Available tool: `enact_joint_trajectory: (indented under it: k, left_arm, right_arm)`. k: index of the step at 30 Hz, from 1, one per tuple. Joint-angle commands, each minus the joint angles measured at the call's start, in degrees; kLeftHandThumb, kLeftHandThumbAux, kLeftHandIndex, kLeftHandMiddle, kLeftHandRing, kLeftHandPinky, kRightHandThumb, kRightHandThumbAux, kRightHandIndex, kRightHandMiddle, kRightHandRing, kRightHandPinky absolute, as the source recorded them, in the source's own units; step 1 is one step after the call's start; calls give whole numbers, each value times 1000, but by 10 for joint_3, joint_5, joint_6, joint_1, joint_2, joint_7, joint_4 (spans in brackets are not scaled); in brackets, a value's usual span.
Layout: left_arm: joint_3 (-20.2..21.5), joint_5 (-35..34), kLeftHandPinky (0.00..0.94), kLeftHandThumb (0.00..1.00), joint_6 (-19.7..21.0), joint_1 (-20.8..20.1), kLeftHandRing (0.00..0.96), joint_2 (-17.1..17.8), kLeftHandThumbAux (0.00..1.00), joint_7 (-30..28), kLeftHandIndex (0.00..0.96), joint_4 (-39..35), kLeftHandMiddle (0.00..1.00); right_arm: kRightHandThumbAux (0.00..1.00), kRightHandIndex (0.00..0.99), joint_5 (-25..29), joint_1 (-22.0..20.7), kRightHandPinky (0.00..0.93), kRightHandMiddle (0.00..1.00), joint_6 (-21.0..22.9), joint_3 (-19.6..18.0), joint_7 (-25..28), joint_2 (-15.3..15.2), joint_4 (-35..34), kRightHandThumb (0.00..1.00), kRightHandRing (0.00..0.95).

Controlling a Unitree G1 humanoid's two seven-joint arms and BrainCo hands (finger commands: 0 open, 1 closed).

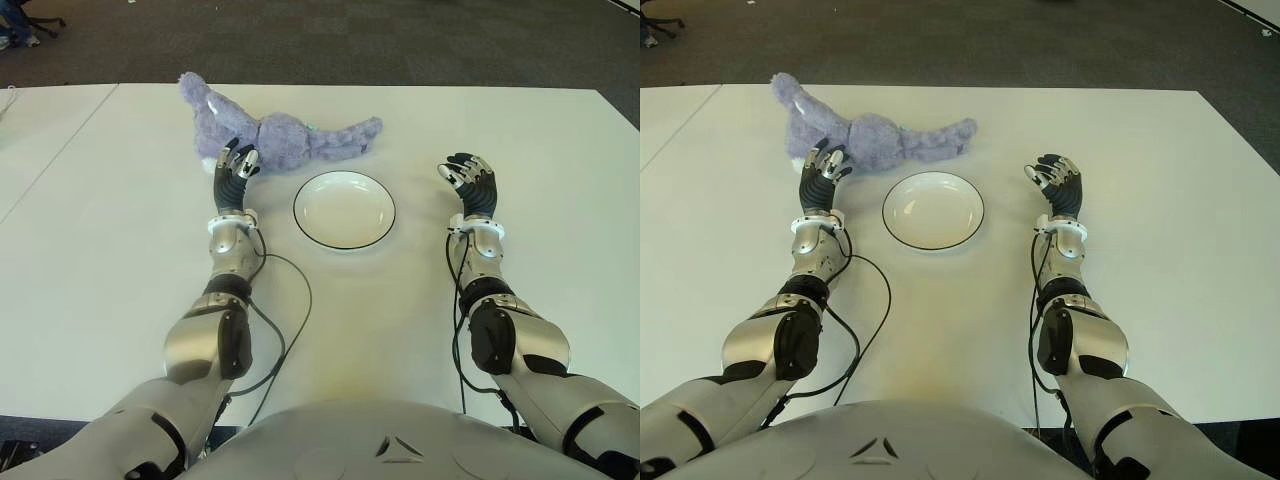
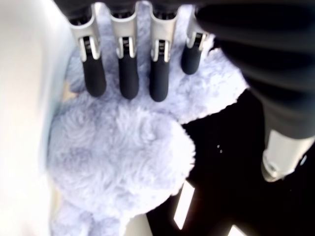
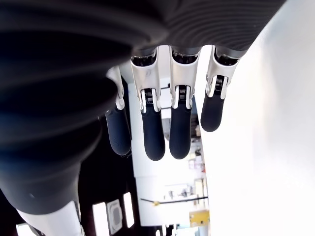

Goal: Put the doll into the plate.

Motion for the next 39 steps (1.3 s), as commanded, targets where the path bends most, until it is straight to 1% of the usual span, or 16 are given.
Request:
enact_joint_trajectory:
  k: [1,5,9,11,12,13,14,16,17,18,20,24,25,30,34,39]
  left_arm:
    - [65,-61,257,0,-47,205,240,-35,581,16,46,72,195]
    - [79,-57,275,0,-101,198,245,-38,593,87,21,71,192]
    - [90,-56,265,8,-128,185,241,-35,586,117,11,74,187]
    - [103,-69,279,29,-139,176,246,-36,593,114,9,74,189]
    - [114,-81,286,50,-152,171,247,-39,593,109,6,71,187]
    - [121,-89,290,94,-161,168,245,-41,589,106,1,69,181]
    - [126,-94,290,102,-168,166,245,-42,589,104,0,68,180]
    - [131,-99,289,118,-180,164,244,-45,587,104,0,65,178]
    - [133,-101,290,147,-186,163,241,-47,582,104,0,64,173]
    - [133,-102,290,154,-191,162,240,-48,580,104,0,64,172]
    - [134,-105,287,168,-206,162,237,-55,571,107,0,59,167]
    - [145,-127,257,173,-217,156,224,-58,554,87,0,61,157]
    - [148,-132,238,167,-220,155,211,-59,542,81,0,60,147]
    - [162,-158,234,158,-231,148,192,-64,526,59,0,62,127]
    - [173,-174,244,177,-260,136,173,-78,544,62,0,60,86]
    - [177,-177,236,190,-278,127,154,-80,558,75,0,64,58]
  right_arm:
    - [806,334,18,147,238,343,35,-10,-7,67,74,70,322]
    - [810,341,19,146,241,345,37,-11,-4,66,75,72,330]
    - [805,341,19,145,238,346,37,-11,-4,67,75,73,328]
    - [806,339,19,145,242,345,36,-11,-4,67,75,73,326]
    - [806,339,19,145,241,346,36,-11,-4,67,75,73,327]
    - [804,340,19,145,240,347,36,-11,-4,67,75,72,329]
    - [804,340,19,145,240,348,36,-11,-4,67,75,72,329]
    - [804,340,19,144,242,348,37,-11,-5,68,75,71,329]
    - [806,341,19,144,253,350,37,-11,-5,68,75,70,331]
    - [807,341,19,144,256,350,37,-11,-5,68,75,70,331]
    - [801,337,20,144,248,346,37,-12,-3,68,75,68,324]
    - [799,333,22,144,237,341,36,-14,0,69,75,63,316]
    - [797,332,22,144,231,339,35,-14,0,69,75,62,315]
    - [783,337,21,144,217,340,36,-13,0,69,75,62,317]
    - [792,346,18,144,231,342,38,-11,-3,69,76,76,320]
    - [800,350,19,143,243,343,39,-12,-6,71,76,83,325]
